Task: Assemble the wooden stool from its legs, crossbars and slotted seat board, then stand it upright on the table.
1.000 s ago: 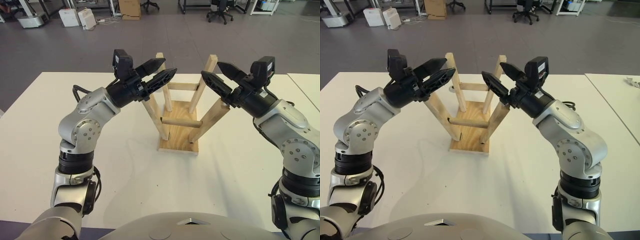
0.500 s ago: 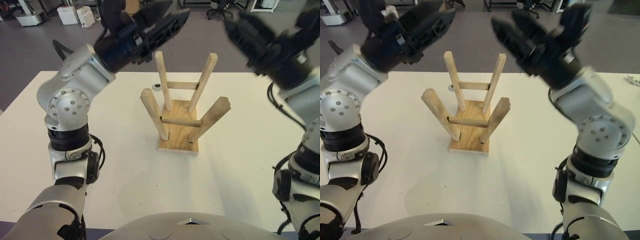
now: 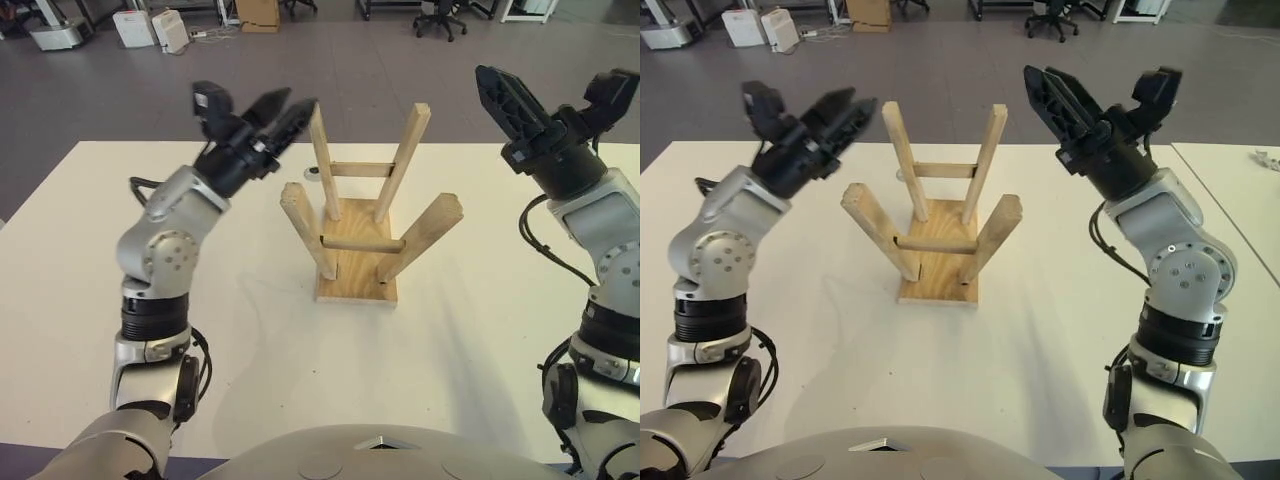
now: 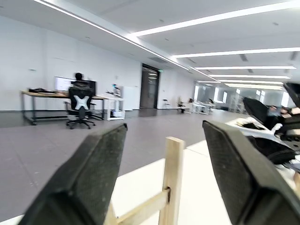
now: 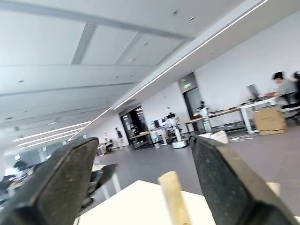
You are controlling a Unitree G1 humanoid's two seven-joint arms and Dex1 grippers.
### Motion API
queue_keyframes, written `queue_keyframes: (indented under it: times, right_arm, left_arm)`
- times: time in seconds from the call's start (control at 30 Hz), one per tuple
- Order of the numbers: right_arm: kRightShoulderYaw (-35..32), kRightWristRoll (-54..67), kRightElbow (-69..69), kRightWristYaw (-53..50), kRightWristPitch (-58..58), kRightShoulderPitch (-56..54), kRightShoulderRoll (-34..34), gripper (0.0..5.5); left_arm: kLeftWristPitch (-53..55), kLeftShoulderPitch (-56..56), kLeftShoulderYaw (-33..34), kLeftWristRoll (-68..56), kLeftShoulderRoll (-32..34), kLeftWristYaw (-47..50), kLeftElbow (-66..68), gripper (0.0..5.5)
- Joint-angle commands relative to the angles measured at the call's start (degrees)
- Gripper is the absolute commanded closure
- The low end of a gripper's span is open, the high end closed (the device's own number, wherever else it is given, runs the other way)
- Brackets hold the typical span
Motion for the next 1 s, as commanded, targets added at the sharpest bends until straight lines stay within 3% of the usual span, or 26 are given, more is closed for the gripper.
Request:
queue_keyframes:
  times: [0.03,0.2,0.3,0.4,0.5,0.6,0.67,0.77,0.83,0.9,1.0]
  right_arm:
    - [18.1,-21.6,9.3,12.4,-5.8,7.9,-3.9,1.93]
    - [29.9,-25.3,-1.8,18.6,-6.0,15.2,2.3,1.93]
    - [32.5,-31.4,-7.8,16.2,-6.4,21.5,0.1,1.93]
    - [27.7,-36.3,-5.6,18.4,-9.4,32.6,-7.7,1.93]
    - [21.5,-37.7,5.2,19.5,-12.4,28.2,-8.5,1.93]
    - [22.0,-45.3,28.3,13.6,-19.6,9.8,-1.6,1.93]
    - [28.0,-55.6,48.0,8.6,-28.5,-2.5,3.8,1.93]
    - [30.2,-60.7,65.7,7.5,-36.4,-11.6,10.7,1.93]
    - [31.8,-63.2,70.4,11.1,-40.9,-11.8,11.2,1.93]
    - [32.7,-62.4,68.5,22.6,-43.4,-7.6,8.8,1.93]
    - [31.7,-60.4,58.2,29.9,-45.0,1.0,3.8,1.93]
  left_arm:
    - [0.5,9.4,7.7,1.9,5.7,-0.3,1.6,2.54]
    - [-3.7,28.4,3.3,17.1,15.4,-7.7,6.4,2.54]
    - [-3.3,40.8,-1.6,22.1,23.0,-17.0,1.5,2.54]
    - [-3.1,48.4,-2.3,25.0,28.7,-22.0,-4.5,2.54]
    - [-2.4,49.4,-5.4,27.7,31.1,-23.9,-8.9,2.54]
    - [-2.5,44.9,-12.4,32.7,29.5,-23.0,-7.9,2.54]
    - [-2.4,40.9,-17.6,36.8,27.6,-21.7,-5.4,2.54]
    - [-3.1,35.5,-22.6,39.5,24.0,-21.3,-1.4,2.54]
    - [-3.4,32.0,-23.4,39.6,21.9,-20.6,2.1,2.54]
    - [-4.7,28.7,-23.8,41.9,19.3,-17.2,7.8,2.54]
    - [-6.8,24.3,-19.0,39.8,8.9,-7.4,16.9,2.54]
